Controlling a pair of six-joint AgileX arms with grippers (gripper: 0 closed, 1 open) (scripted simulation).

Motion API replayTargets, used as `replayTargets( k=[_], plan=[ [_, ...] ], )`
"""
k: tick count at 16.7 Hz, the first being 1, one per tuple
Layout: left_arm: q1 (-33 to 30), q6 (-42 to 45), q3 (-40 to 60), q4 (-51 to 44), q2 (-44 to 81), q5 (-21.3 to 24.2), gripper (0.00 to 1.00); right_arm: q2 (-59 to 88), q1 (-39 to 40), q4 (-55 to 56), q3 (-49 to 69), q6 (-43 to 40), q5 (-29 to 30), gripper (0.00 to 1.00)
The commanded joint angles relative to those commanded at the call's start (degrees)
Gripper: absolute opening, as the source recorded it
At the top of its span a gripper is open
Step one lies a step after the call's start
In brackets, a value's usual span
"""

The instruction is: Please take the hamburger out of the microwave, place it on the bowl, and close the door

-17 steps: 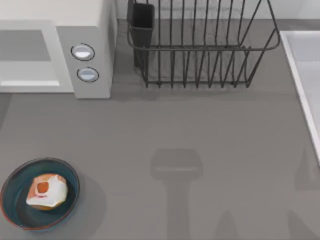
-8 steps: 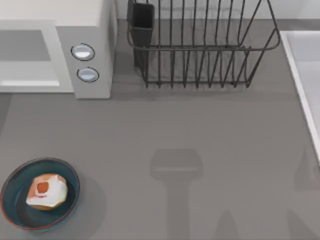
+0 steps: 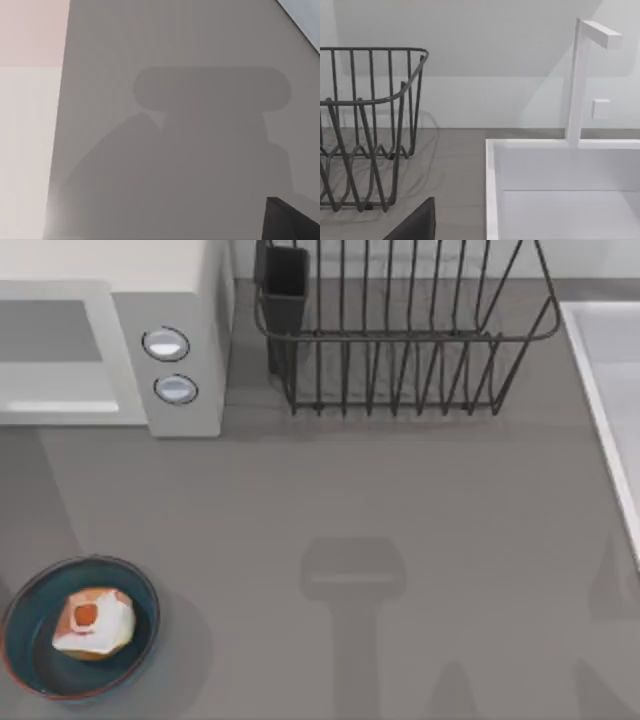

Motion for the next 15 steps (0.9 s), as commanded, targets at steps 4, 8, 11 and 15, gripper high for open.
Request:
replayTargets(
  k=[4, 8, 11, 15],
  plan=[
    [-0.4, -0.4, -0.7, 0.4, -0.6, -0.2, 0.0, 0.0, 0.0, 0.0, 0.0, 0.0, 0.0, 1.0],
    [-2.4, -2.7, -2.9, 1.2, -2.7, -1.5, 0.0, 0.0, 0.0, 0.0, 0.0, 0.0, 0.0, 1.0],
    [-9.4, -9.1, -9.1, 3.4, -10.2, -5.3, 0.0, 0.0, 0.0, 0.0, 0.0, 0.0, 0.0, 1.0],
    [-17.1, -16.4, -16.3, 6.2, -18.0, -9.9, 0.0, 0.0, 0.0, 0.0, 0.0, 0.0, 0.0, 1.0]
  ],
)
